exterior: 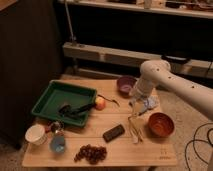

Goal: Place apple in plastic cup

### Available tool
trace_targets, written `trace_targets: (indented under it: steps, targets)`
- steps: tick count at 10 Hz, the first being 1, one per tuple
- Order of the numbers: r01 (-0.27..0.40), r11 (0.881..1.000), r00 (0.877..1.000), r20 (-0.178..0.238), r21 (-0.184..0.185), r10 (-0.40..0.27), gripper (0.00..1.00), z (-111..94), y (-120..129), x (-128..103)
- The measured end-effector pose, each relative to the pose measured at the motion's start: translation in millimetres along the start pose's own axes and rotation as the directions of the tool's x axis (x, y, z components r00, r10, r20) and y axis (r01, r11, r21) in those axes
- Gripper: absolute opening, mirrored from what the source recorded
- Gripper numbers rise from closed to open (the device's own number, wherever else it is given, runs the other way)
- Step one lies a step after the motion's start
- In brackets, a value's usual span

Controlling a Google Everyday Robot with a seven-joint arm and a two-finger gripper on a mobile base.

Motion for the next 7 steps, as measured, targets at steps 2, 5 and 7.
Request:
trace_targets:
  steps: [2,5,7]
  targets:
    - [0.001,1.0,1.0,0.0,0.001,-0.001,0.8,0,0,-1]
    - [0.031,0.999,0.998,0.062,-0.017,-0.03,0.8,-4,1,-25]
    - [0.069,0.998,0.992,0.107,-0.013,-0.067,0.8,1,-6,-63]
